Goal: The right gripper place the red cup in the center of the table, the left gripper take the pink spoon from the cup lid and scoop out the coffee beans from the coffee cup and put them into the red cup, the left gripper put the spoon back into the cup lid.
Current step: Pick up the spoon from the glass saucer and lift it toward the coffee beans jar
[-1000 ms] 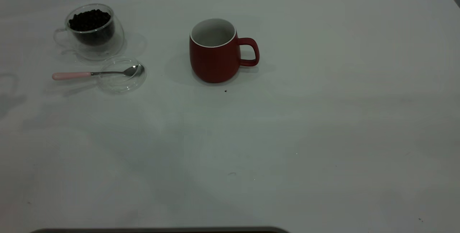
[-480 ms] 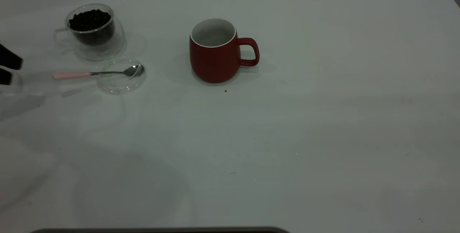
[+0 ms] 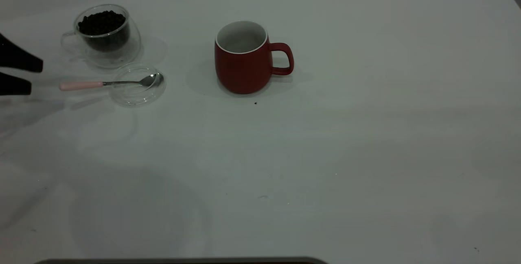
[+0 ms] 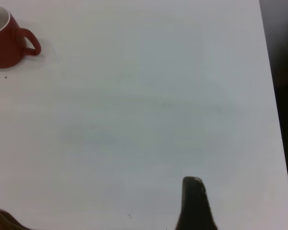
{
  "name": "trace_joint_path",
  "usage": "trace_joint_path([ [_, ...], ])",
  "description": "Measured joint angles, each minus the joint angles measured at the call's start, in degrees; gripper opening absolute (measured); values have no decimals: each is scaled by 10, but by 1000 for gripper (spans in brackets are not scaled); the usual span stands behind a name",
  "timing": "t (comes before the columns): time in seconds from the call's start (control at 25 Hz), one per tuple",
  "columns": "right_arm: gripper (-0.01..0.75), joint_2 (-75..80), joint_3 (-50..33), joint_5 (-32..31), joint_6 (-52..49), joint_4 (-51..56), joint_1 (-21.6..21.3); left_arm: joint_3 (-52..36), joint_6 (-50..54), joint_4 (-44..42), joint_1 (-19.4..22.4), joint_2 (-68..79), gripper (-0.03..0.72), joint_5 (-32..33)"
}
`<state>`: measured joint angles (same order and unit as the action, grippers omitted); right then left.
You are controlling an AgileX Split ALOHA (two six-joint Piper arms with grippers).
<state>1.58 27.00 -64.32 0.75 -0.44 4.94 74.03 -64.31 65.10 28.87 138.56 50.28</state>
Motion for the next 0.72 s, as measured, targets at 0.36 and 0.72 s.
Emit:
trace_joint_path([
  [0.36,558,0,0,0,0,0,0,0,-21,40,-50,42,589,-20],
  [0.72,558,0,0,0,0,0,0,-5,-41,94,-70,71,589,-25],
])
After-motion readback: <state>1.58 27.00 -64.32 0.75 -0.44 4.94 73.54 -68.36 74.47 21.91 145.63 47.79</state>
